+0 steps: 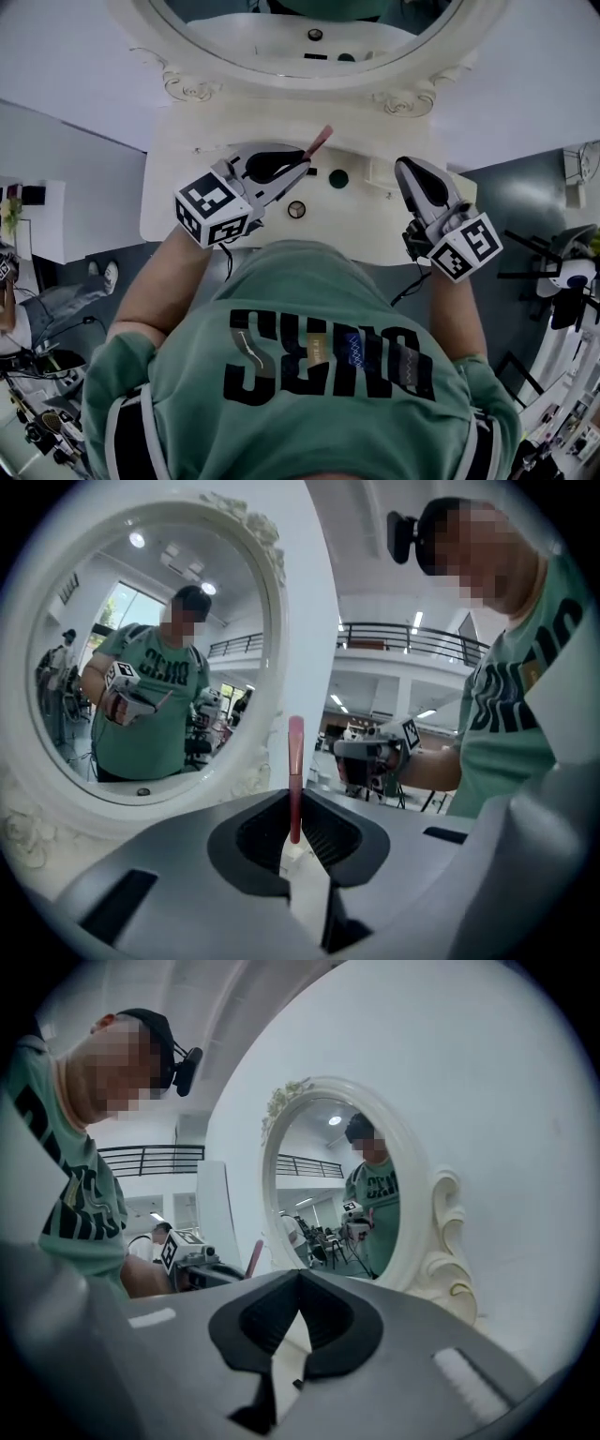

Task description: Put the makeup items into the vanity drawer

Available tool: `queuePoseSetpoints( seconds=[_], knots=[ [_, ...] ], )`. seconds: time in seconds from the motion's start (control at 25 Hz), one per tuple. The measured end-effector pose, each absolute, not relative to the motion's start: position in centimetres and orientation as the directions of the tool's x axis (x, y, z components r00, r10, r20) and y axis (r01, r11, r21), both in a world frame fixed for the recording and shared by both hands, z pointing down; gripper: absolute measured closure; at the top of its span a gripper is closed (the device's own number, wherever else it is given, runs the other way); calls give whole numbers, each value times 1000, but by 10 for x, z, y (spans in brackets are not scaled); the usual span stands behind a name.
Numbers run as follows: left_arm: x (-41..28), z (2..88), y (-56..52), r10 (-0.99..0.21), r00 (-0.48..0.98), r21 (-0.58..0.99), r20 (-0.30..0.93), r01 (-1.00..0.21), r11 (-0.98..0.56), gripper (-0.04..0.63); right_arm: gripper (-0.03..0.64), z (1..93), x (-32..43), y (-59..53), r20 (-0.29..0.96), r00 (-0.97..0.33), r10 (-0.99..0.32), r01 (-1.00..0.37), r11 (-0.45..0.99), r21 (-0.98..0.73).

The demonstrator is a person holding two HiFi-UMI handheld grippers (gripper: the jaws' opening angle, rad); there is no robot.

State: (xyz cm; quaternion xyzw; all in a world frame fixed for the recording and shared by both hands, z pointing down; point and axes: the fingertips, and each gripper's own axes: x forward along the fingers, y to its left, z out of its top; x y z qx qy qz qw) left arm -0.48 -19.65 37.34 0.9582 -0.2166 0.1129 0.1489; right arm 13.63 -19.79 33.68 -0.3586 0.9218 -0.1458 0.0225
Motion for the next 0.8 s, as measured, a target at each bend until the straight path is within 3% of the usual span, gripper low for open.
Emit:
queuePoseSetpoints(
  seconds=[0.2, 0.44, 0.8],
  knots=[
    [83, 445, -197, -225, 846, 174, 484, -345, -922, 552, 607, 367, 203, -196, 88, -650, -755, -741, 602, -298],
    [174, 536, -196, -109, 683, 51, 722, -210, -976, 552, 607, 414, 287, -189, 126, -561, -818, -802, 499, -327],
    [221, 616, -205, -52, 473, 8, 880, -125, -992, 552, 607, 464, 340, -179, 159, -537, -829, -810, 454, -371]
  ],
)
